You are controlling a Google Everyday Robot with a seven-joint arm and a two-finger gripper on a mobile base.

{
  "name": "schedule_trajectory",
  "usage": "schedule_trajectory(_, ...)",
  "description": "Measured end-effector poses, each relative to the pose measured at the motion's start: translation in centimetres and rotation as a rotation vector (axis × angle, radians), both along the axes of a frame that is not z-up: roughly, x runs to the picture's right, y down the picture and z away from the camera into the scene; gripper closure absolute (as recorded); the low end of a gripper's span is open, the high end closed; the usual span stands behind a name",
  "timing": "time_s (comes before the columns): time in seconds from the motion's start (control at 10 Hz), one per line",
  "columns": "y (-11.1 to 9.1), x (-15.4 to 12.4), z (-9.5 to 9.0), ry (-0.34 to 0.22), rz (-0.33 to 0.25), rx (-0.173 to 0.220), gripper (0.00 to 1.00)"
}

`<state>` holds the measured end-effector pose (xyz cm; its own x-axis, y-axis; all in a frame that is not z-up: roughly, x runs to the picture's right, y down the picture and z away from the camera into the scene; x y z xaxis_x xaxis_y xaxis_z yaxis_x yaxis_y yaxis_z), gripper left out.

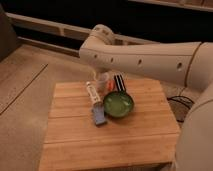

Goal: Place the ceramic cup in the ceramic bowl

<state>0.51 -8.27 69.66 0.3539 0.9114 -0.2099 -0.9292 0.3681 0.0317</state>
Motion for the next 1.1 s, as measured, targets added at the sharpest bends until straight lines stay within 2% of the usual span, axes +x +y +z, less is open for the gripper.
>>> schedule_trajectory(0.2, 0.3, 1.1, 0.6, 0.004, 0.069, 0.013, 0.35)
schedule_trajectory(0.3, 0.2, 2.7, 1.5, 0.008, 0.109, 0.021, 0.35)
schedule_trajectory(0.4, 0.0, 3.8, 2.5, 0.011, 0.123, 0.025, 0.35)
schedule_trajectory(0.5, -0.3, 4.2, 3.4, 0.005, 0.116, 0.027, 0.35)
schedule_trajectory(0.6, -1.2, 4.6, 5.7, -0.021, 0.08, 0.029, 0.35)
schedule_trajectory(0.8, -2.4, 3.5, 8.9, -0.075, 0.014, 0.022, 0.35)
schedule_trajectory(1.1, -3.4, 0.7, 14.6, -0.195, -0.067, -0.031, 0.35)
